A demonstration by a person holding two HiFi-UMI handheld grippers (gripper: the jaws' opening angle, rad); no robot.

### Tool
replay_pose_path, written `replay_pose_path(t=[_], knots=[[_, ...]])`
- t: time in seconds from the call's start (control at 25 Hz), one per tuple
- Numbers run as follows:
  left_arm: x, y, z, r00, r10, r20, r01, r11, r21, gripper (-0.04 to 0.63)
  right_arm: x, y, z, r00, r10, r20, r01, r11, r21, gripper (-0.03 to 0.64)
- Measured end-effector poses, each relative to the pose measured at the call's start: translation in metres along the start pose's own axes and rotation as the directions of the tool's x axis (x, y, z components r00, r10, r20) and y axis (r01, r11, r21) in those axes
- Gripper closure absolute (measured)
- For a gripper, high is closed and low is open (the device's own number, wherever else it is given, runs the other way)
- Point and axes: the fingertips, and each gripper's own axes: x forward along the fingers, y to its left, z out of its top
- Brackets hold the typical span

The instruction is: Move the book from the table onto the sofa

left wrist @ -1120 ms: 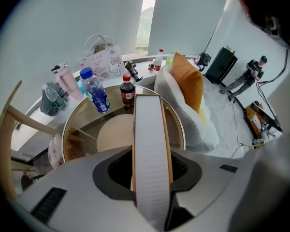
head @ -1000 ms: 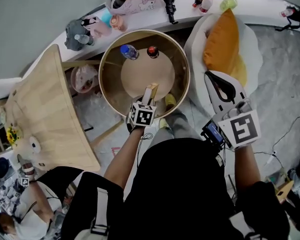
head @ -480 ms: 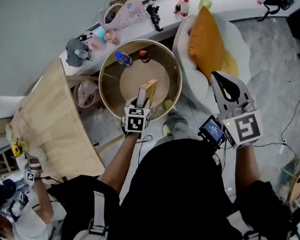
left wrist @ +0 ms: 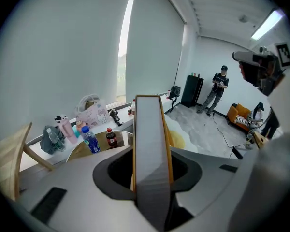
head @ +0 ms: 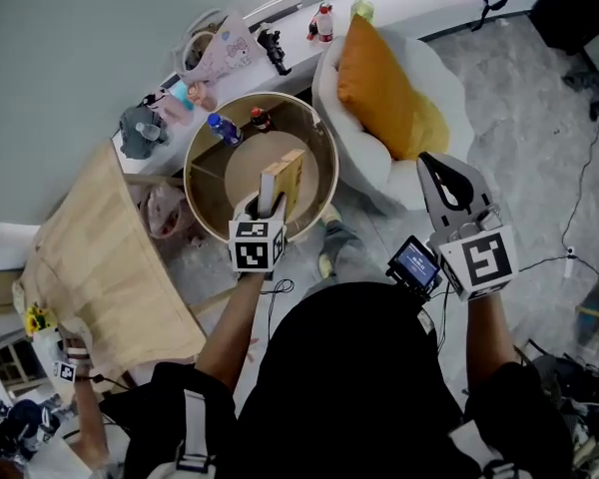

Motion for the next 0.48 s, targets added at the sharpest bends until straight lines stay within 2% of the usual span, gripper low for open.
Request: replay_pose_path(t=[0.12, 0.28, 0.48], knots=[[-0.006, -0.018, 0.003, 0.999, -0.026, 0.029, 0.025, 0.999, 0.03, 0.443, -0.028, 0.002, -0.011, 0.999, -0.041, -0.034, 0.042, 0.999, 0.017, 0.607], [-0.01, -0.039, 0.021, 0.995, -0.073, 0.067, 0.069, 0.996, 0.059, 0.443, -0.048, -0.009, -0.005, 0.996, -0.09, 0.016, 0.091, 0.996, -0.016, 0.606], [-0.014, -0.069, 0.045, 0.983, -0.153, 0.104, 0.142, 0.984, 0.103, 0.443, -0.082, -0.025, -0.009, 0.984, -0.177, -0.012, 0.177, 0.984, -0.014, 0.606]])
